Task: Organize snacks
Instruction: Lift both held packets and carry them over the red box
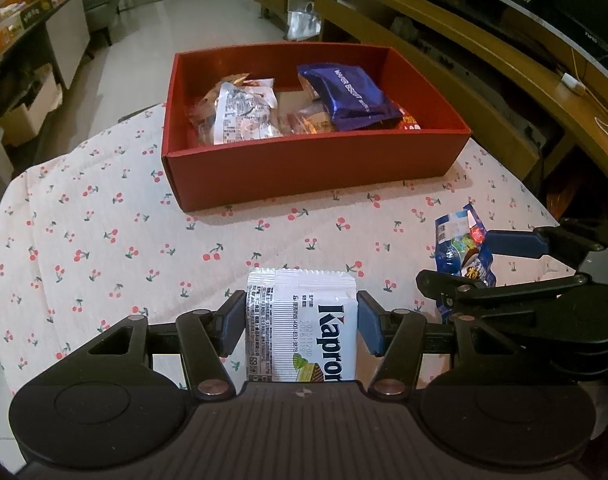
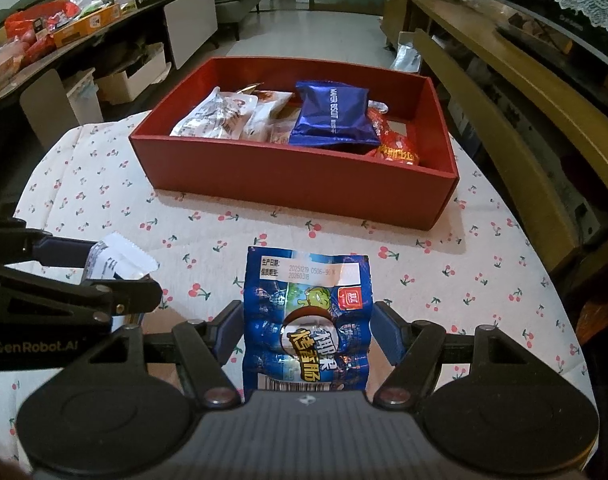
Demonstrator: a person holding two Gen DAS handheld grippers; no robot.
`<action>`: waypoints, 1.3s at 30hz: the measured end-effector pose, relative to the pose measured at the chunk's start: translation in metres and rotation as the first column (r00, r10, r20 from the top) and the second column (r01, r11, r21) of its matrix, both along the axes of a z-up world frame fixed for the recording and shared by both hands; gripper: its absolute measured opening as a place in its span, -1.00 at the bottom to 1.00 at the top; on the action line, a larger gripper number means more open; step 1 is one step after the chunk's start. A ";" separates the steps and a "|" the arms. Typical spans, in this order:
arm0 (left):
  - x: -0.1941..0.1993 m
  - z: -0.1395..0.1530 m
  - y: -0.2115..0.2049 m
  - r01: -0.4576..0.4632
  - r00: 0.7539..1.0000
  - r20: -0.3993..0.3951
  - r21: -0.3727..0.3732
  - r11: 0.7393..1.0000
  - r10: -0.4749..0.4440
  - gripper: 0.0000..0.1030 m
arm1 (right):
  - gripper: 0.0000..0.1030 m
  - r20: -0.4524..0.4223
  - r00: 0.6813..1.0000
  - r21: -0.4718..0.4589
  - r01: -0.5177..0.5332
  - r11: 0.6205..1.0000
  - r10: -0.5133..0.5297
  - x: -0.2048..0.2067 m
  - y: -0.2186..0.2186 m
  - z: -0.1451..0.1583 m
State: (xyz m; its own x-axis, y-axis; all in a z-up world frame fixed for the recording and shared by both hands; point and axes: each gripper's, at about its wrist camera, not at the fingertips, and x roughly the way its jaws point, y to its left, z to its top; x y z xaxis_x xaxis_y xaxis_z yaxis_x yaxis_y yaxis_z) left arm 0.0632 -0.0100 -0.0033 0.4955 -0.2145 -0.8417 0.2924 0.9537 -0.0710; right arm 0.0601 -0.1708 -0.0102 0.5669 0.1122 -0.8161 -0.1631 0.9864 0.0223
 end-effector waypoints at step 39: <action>0.062 0.058 -0.011 -0.050 0.983 0.172 -0.098 0.994 0.067 0.23 | 0.77 0.123 0.981 0.132 0.133 0.982 -0.150 0.067 -0.027 0.048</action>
